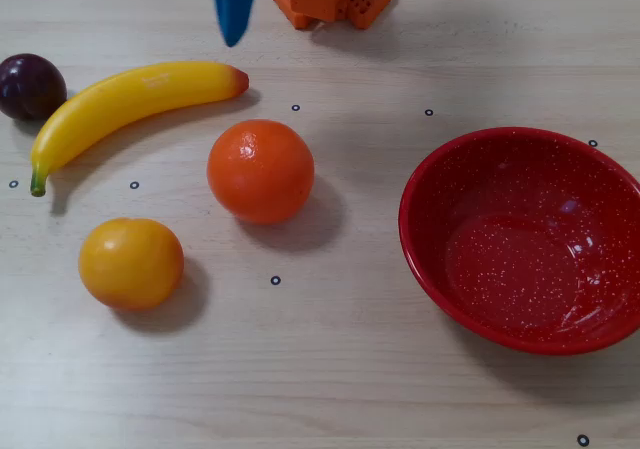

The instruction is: Put banana in the red bowl.

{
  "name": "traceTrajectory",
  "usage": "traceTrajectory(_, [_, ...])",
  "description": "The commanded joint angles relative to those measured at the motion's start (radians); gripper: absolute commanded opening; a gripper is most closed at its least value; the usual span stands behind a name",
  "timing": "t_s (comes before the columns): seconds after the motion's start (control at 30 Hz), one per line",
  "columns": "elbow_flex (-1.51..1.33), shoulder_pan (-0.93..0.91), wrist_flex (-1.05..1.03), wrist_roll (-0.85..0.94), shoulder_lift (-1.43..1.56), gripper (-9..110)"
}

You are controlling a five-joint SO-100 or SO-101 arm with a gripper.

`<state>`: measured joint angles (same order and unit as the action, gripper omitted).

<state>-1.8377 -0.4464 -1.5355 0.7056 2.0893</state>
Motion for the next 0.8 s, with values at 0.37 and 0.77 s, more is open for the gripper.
traceTrajectory(0.37, [0.276, -0.313, -0.041, 0.466, -0.199, 13])
traceTrajectory(0.77, [0.482, -0.557, -0.094, 0.726, -0.437, 34])
